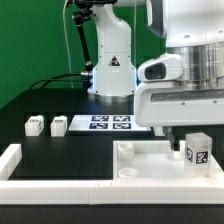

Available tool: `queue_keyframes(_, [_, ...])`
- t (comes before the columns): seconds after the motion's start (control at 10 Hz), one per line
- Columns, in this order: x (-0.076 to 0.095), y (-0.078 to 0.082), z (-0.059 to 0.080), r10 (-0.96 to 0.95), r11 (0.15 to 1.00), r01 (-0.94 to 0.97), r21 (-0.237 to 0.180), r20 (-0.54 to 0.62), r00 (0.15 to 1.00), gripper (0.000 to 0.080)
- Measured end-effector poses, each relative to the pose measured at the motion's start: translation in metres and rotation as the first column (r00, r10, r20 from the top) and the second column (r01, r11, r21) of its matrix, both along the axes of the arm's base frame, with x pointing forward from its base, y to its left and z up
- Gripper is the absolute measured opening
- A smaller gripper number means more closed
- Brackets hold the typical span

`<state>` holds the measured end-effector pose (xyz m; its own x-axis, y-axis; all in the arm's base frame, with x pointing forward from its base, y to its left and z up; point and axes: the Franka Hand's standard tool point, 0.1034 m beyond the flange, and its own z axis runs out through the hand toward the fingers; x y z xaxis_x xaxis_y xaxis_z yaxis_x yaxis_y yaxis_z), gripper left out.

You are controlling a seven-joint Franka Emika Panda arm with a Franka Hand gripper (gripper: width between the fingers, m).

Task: Assemble square table

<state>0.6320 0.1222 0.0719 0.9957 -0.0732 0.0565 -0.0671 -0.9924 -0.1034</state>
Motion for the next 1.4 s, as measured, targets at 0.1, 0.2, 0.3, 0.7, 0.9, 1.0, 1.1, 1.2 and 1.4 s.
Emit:
queue_keyframes(0.1, [0.0014, -0.0022, -0.0001, 0.151, 0.988, -0.151, -0.014, 0.025, 0.988, 0.0649])
queue_keyframes(0.2, [0.0011, -0.004, -0.0008, 0.207, 0.978, -0.206, -0.02, 0.03, 0.978, 0.0649])
queue_keyframes(0.3, [0.0009, -0.0033, -0.0009, 0.188, 0.982, -0.188, -0.018, 0.028, 0.982, 0.0529])
queue_keyframes(0.7, [0.0011, -0.0046, -0.0011, 0.015, 1.0, -0.015, -0.001, 0.012, 1.0, 0.0289])
queue_keyframes(0.9, [0.0013, -0.0058, -0.0011, -0.099, 0.995, 0.099, 0.006, 0.001, 0.995, 0.029])
queue_keyframes(1.0, [0.0014, -0.0065, -0.001, -0.243, 0.97, 0.243, 0.011, -0.014, 0.97, 0.029])
queue_keyframes(1.1, [0.0012, -0.0071, -0.0012, -0.381, 0.924, 0.381, 0.01, -0.028, 0.924, 0.029])
queue_keyframes(1.2, [0.0009, -0.0077, -0.0013, -0.51, 0.86, 0.51, 0.005, -0.039, 0.86, 0.029])
queue_keyframes(1.4, [0.0, -0.0098, -0.0016, -0.752, 0.654, 0.756, 0.018, -0.094, 0.653, 0.029])
